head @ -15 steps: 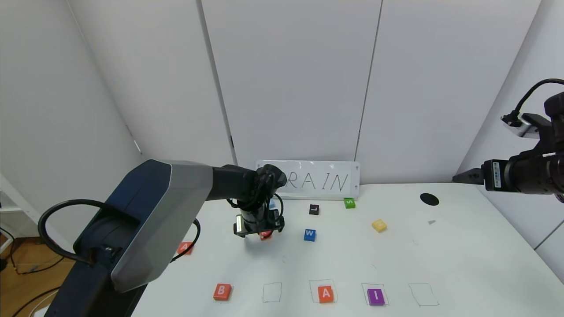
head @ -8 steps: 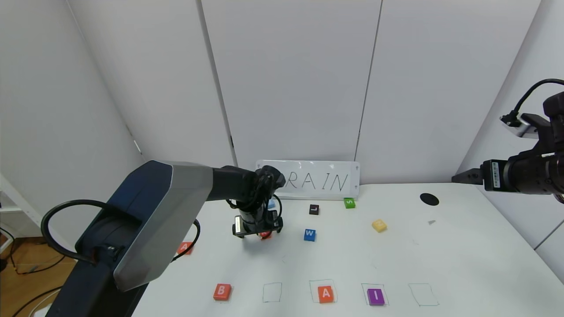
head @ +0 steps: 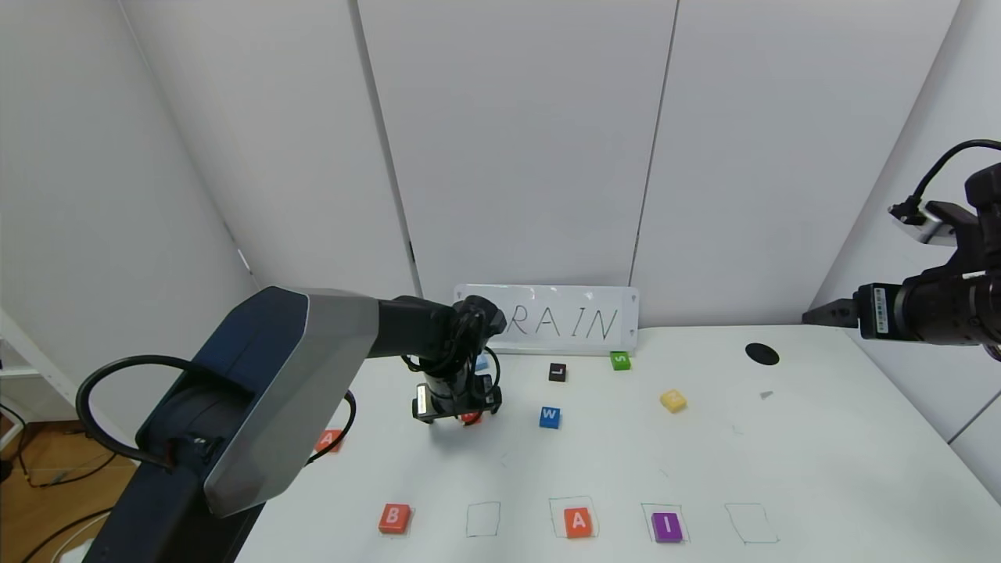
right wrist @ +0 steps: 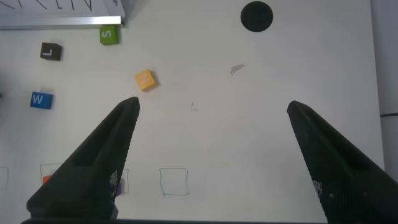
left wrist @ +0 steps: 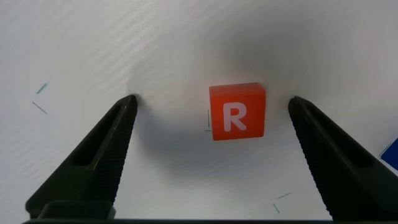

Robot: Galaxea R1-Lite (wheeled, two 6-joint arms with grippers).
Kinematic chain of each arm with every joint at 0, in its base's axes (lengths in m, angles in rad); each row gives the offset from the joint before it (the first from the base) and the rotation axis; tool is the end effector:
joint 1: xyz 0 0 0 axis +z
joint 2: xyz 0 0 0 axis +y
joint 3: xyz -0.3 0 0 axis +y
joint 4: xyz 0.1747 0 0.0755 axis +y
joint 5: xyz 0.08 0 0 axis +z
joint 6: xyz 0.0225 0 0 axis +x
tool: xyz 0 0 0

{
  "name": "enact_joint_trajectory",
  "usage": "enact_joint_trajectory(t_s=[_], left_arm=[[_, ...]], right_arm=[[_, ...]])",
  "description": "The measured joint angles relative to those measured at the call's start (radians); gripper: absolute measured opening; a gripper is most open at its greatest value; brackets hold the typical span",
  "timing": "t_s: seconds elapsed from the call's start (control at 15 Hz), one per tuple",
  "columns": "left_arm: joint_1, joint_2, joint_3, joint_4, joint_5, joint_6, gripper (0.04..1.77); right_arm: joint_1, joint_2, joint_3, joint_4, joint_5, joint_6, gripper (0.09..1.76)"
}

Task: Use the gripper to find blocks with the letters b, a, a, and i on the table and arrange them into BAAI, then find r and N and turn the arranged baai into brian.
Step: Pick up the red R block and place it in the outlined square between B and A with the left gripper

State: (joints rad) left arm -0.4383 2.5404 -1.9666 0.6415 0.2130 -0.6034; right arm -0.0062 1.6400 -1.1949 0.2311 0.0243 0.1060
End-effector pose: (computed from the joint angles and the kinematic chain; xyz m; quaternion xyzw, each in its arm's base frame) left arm 0.4281 -0.1954 0.0426 -0.0680 0.5439 0.0726 0.8332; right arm 0.2909 -0.0013 0.2281 0.0550 0.3316 -0.0090 0.9418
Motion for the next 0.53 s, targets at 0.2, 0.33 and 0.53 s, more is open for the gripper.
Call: enact_joint_trajectory(t_s=[0.2,0.33,0.53], left_arm=[[0.000,0.001,0.000,0.002,0.000,0.000,1.39],[-0.002,0.001,0.000,0.005,0.000,0.000,1.10],[-0.005,0.000,0.001,0.008,0.001,0.001,0.79]], right_arm=[[-0.001,-0.001,-0.001,0.000,0.000,0.000,1.71],[-0.001,-0.002,-0.001,0.000,0.000,0.000,1.71],[-0.004,-0.003,-0.002,0.000,0.000,0.000,1.71]])
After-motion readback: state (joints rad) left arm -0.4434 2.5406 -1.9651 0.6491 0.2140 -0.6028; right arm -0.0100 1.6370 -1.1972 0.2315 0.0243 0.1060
